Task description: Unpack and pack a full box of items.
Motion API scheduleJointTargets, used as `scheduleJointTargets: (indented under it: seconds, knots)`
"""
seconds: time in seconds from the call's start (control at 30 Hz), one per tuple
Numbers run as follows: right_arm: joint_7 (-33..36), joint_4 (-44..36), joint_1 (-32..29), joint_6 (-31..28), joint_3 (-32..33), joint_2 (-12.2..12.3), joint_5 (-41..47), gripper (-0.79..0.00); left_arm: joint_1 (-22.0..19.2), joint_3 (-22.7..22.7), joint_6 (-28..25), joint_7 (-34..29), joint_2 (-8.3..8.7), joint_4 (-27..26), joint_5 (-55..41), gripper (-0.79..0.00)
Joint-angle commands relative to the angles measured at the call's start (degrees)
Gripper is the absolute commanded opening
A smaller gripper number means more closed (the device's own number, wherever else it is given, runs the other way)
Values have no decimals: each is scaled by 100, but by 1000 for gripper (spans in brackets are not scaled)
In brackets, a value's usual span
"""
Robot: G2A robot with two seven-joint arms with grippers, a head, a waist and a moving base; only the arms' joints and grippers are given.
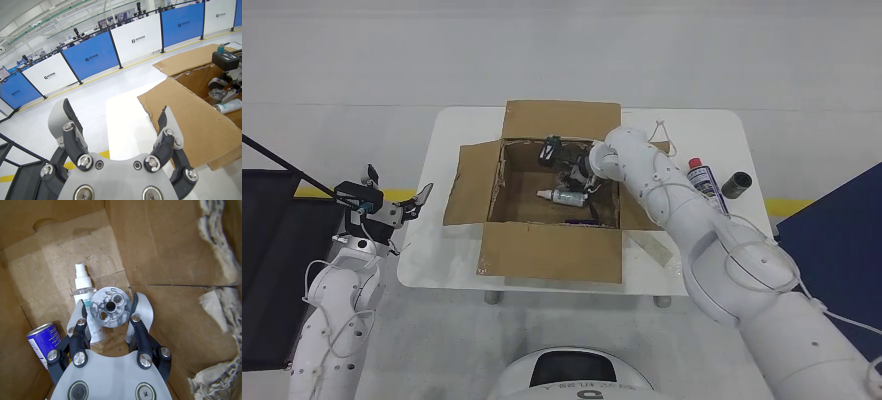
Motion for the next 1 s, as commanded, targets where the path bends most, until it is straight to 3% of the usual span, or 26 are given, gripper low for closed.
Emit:
scheduleJointTargets:
  seconds: [0.0,0.13,0.6,0.77,0.97]
  knots:
    - [-46,79,30,-23,2,-31,-6,-480,0,0,0,0,0,0,0,0]
    - [-164,204,105,-93,13,-70,-49,-785,0,0,0,0,0,0,0,0]
    - [-992,-175,105,-987,101,110,-395,-785,0,0,0,0,0,0,0,0]
    - [-1446,-680,17,-1285,245,362,-652,-785,0,0,0,0,0,0,0,0]
    - [-1792,-1645,-263,-1645,670,849,-935,-785,0,0,0,0,0,0,0,0]
